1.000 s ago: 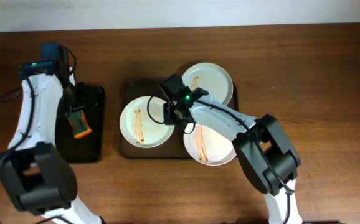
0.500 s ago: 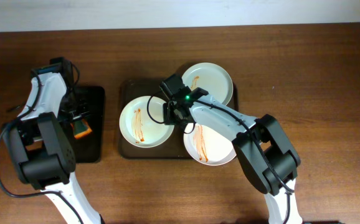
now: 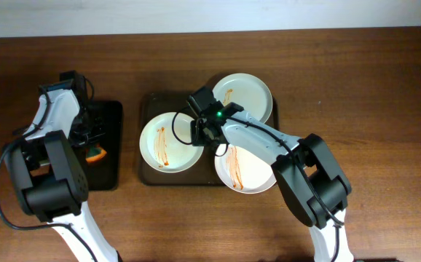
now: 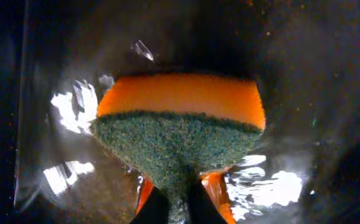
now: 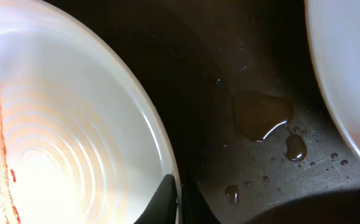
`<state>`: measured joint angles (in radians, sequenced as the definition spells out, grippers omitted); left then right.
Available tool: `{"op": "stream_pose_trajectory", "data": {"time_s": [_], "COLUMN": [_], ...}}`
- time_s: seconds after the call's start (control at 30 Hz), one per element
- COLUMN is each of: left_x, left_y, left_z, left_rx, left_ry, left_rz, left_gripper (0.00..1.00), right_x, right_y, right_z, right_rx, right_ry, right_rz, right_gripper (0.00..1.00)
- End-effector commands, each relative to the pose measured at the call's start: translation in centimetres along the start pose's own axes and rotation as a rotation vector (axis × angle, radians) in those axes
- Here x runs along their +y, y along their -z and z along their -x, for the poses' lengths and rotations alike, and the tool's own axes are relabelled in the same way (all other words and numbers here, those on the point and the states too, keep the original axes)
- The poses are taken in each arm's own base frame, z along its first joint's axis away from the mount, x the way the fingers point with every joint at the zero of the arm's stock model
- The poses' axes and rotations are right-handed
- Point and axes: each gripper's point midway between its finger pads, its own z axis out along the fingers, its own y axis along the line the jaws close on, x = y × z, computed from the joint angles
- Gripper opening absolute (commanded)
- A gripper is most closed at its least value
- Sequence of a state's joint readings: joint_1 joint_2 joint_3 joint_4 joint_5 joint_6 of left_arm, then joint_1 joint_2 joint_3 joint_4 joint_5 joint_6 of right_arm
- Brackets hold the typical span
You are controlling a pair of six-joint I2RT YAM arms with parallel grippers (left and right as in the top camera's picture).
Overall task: Clean dirty plates on tray and stack at the side
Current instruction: 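Grasp the green-orange sponge with the left gripper and lift it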
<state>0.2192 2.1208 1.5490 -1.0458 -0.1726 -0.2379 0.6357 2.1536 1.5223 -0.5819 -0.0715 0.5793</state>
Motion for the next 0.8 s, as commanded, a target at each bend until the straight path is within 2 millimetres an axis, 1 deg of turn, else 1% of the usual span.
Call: {"op": "stream_pose_trajectory", "data": {"time_s": [0.0,0.03,0.1,0.17,0.23,0.27,0.3,0.37,0.4,0.47,0.5,0.53,0.57,0.63,0.7,0.73,0.77], "left_x": [0.2,0.2,0.0,-1.4,-2.5,-3.3,-3.9,-5.2,-5.7,-6.9,-8.4,-9.5,-10.5,-12.0,-13.5,-14.5,-15.1], "left_y": [-0.7,-0.7,-0.7,0.3,2.9,5.0,6.5,11.2,12.9,14.7,15.5,15.8,15.5,14.4,12.7,11.1,10.0], "left_z": [-0.4,-0.4,-0.5,-0.5,0.1,0.6,0.9,1.7,1.8,1.4,0.8,0.1,-0.6,-1.3,-1.8,-2.2,-2.6], "left_rx": [0.021,0.020,0.024,0.042,0.036,0.021,0.004,-0.070,-0.104,-0.138,-0.142,-0.135,-0.123,-0.113,-0.115,-0.117,-0.115], "left_ry": [0.003,0.003,0.002,-0.045,-0.085,-0.113,-0.146,-0.212,-0.232,-0.263,-0.313,-0.359,-0.398,-0.438,-0.469,-0.492,-0.506], "left_rz": [0.005,0.005,-0.010,-0.095,-0.180,-0.236,-0.277,-0.325,-0.332,-0.355,-0.402,-0.433,-0.434,-0.426,-0.426,-0.417,-0.414], "left_gripper": [0.02,0.00,0.00,0.00,0.00,0.00,0.00,0.00,0.00,0.00,0.00,0.00,0.00,0.00,0.00,0.00,0.00], "right_x": [-0.9,-0.9,-0.9,-0.9,-1.0,-1.0,-0.9,-0.4,-0.5,-0.9,-1.2,-1.5,-1.7,-1.9,-1.9,-1.9,-1.9], "right_y": [-1.7,-1.7,-1.7,-1.7,-1.7,-1.7,-1.7,-1.7,-1.6,-1.4,-1.3,-1.3,-1.2,-1.2,-1.2,-1.2,-1.2], "right_z": [-1.0,-1.0,-1.0,-1.0,-1.1,-1.1,-1.2,-1.1,-0.9,-0.5,-0.3,-0.1,0.0,0.0,0.0,0.0,0.0], "right_rx": [0.033,0.033,0.033,0.033,0.035,0.037,0.041,0.064,0.075,0.089,0.097,0.099,0.104,0.109,0.111,0.111,0.111], "right_ry": [-0.003,-0.003,-0.003,-0.003,-0.004,-0.004,-0.005,-0.020,-0.035,-0.060,-0.068,-0.068,-0.068,-0.067,-0.054,-0.053,-0.053], "right_rz": [-0.044,-0.044,-0.044,-0.044,-0.045,-0.045,-0.039,0.016,0.045,0.076,0.093,0.102,0.115,0.114,0.118,0.118,0.118], "right_gripper": [0.05,0.05,0.05,0.05,0.05,0.04,0.04,0.04,0.04,0.04,0.04,0.04,0.04,0.04,0.04,0.04,0.04]}}
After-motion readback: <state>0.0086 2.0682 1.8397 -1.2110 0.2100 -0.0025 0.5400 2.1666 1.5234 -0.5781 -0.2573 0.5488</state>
